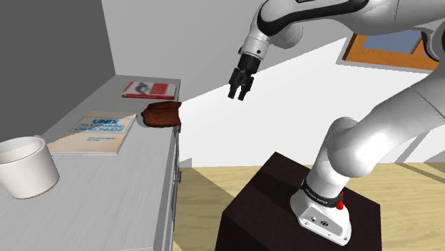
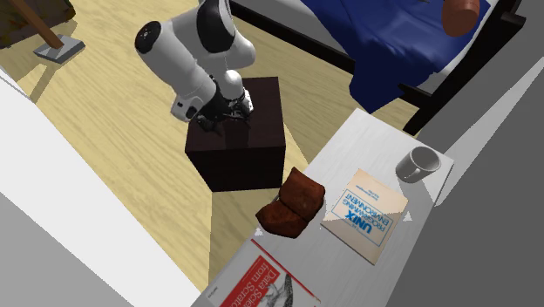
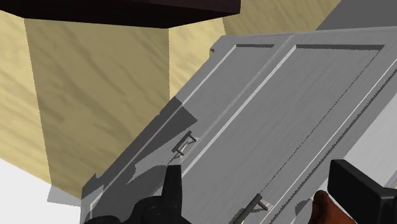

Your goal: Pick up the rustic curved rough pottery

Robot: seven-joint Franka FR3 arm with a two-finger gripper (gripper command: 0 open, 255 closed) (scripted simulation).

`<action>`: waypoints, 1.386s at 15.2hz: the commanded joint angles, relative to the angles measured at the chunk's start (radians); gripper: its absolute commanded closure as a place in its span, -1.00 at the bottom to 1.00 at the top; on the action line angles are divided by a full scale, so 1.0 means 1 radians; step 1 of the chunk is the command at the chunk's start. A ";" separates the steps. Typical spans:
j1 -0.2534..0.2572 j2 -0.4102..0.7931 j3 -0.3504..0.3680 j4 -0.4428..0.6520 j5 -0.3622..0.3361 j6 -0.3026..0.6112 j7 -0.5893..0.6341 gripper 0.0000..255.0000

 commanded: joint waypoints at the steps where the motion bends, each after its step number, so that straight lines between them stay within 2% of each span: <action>1: 0.039 0.064 -0.037 0.004 0.084 0.049 -0.081 -1.00; 5: 0.123 0.200 -0.099 0.048 0.270 0.094 -0.249 -1.00; 8: 0.177 0.308 -0.133 0.100 0.422 0.088 -0.381 -1.00; 12: 0.223 0.456 -0.155 0.191 0.623 0.030 -0.544 -1.00; 16: 0.239 0.595 -0.146 0.297 0.799 -0.062 -0.672 -1.00; 21: 0.236 0.634 -0.142 0.279 0.824 -0.043 -0.724 -1.00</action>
